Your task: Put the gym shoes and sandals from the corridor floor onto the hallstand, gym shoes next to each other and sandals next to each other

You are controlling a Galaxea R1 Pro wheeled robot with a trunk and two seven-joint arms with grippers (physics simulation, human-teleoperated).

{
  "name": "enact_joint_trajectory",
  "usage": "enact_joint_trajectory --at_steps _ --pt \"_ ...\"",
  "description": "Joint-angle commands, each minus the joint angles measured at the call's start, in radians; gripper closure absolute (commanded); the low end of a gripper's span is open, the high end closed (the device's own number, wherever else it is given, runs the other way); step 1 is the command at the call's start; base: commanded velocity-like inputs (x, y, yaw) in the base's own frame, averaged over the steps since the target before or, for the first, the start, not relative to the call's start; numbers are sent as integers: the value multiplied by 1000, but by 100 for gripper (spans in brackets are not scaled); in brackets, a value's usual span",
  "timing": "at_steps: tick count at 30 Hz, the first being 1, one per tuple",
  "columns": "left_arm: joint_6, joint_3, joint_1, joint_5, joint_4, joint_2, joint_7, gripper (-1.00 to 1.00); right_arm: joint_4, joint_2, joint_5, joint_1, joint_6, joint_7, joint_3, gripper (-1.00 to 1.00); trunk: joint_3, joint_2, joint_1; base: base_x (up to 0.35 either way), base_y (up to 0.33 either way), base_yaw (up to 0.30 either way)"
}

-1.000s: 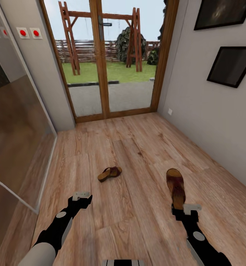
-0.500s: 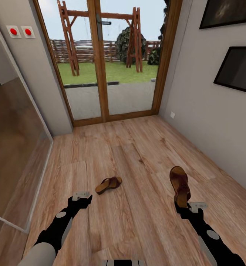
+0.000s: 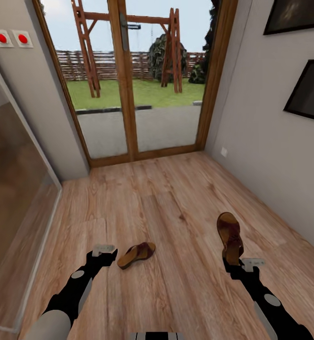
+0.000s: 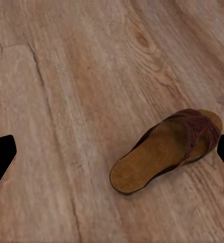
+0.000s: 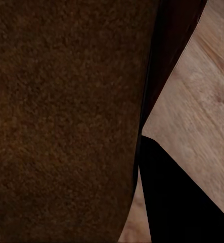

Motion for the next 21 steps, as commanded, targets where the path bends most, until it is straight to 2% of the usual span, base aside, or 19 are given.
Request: enact_joint_trajectory --at_steps 1,8,13,14,21 --pt "-4 8 -1 -10 0 -1 -7 -100 1 1 -14 0 -2 8 -2 100 -1 0 0 338 0 0" --pt "-4 9 -1 -10 0 -1 -7 -100 1 2 -14 0 -1 8 -2 100 -1 0 0 296 0 0" --pt "-5 9 -1 -10 -1 -1 -8 -100 -10 2 -15 0 1 7 -6 100 -1 0 0 37 0 0" --pt "-6 10 -1 -10 -2 -1 -9 -100 -66 12 -14 0 19 5 -3 100 -1 0 0 2 0 0" --pt "-5 12 -1 -10 -2 0 -9 -100 -77 14 -13 0 25 5 -4 100 -1 0 0 0 0 0"
